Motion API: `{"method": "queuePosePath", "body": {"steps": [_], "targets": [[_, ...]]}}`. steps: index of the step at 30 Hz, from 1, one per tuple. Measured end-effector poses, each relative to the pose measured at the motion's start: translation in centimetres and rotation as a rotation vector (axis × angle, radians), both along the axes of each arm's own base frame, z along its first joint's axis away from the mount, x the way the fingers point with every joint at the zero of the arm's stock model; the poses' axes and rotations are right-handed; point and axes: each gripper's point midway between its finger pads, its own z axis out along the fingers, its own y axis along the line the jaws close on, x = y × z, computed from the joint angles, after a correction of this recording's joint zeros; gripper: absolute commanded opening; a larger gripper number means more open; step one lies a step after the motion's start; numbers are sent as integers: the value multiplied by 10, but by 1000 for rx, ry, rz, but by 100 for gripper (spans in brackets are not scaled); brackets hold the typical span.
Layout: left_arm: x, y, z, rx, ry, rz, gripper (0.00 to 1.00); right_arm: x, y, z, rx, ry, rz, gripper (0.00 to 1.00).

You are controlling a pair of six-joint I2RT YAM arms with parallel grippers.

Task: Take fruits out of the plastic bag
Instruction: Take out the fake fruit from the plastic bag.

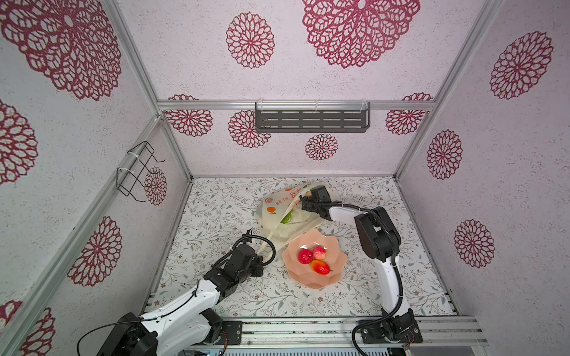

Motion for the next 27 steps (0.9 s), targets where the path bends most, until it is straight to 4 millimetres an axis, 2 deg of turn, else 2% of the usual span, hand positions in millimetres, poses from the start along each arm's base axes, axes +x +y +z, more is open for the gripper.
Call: {"method": "queuePosePath", "body": {"steps": [7,12,18,21,27], "targets": [[0,0,1,-2,-3,0,0,3,1,3,16,-13,5,73],[1,0,1,-1,-4,3,0,2,4,3,38,-19,22,59],[1,2,1,2,-6,13,0,-11,2,3,69,-17,51,55],[3,2,4,7,-9,18,0,-17,4,10,95,-17,76,54],[16,-1,30,-2,-55,40,0,-31,13,34,163,-33,146,54]]}}
